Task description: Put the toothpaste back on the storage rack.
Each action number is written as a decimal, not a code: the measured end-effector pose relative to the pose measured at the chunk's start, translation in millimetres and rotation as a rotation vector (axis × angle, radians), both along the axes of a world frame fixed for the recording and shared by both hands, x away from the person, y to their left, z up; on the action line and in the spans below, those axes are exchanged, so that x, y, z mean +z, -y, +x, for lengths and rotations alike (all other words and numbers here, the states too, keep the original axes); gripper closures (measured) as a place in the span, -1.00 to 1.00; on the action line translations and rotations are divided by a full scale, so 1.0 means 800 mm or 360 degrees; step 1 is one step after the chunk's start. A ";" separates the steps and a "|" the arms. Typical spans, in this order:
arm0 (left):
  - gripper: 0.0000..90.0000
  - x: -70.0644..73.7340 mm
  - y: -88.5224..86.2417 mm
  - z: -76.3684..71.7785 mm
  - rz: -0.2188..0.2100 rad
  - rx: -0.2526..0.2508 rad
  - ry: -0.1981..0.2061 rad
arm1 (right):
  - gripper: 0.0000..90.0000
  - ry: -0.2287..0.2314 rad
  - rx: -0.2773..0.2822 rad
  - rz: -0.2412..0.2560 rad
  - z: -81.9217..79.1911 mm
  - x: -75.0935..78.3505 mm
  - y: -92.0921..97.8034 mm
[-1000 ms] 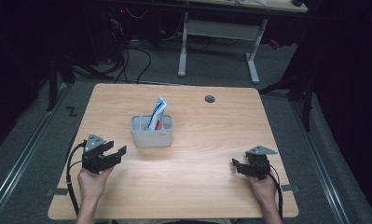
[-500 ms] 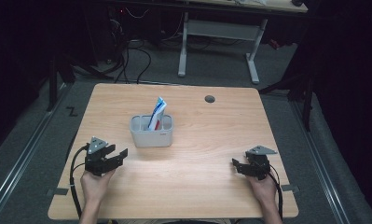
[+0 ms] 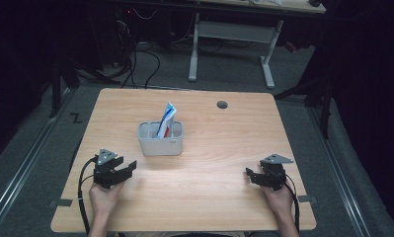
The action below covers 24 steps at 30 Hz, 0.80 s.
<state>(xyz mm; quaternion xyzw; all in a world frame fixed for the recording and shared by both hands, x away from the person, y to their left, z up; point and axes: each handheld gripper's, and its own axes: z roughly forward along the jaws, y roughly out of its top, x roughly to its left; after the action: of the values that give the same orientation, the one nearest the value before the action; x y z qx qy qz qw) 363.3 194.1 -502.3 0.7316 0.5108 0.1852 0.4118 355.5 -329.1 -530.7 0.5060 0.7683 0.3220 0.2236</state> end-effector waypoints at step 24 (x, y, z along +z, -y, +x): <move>-0.03 -0.028 0.011 0.010 0.0169 0.0054 -0.0015 | -0.34 0.0000 -0.0002 0.0001 0.000 0.000 0.000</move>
<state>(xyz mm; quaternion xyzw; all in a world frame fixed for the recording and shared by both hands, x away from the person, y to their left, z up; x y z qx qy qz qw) 371.3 184.9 -525.0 0.7446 0.5144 0.2155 0.3667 355.5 -329.1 -530.7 0.5067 0.7679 0.3220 0.2236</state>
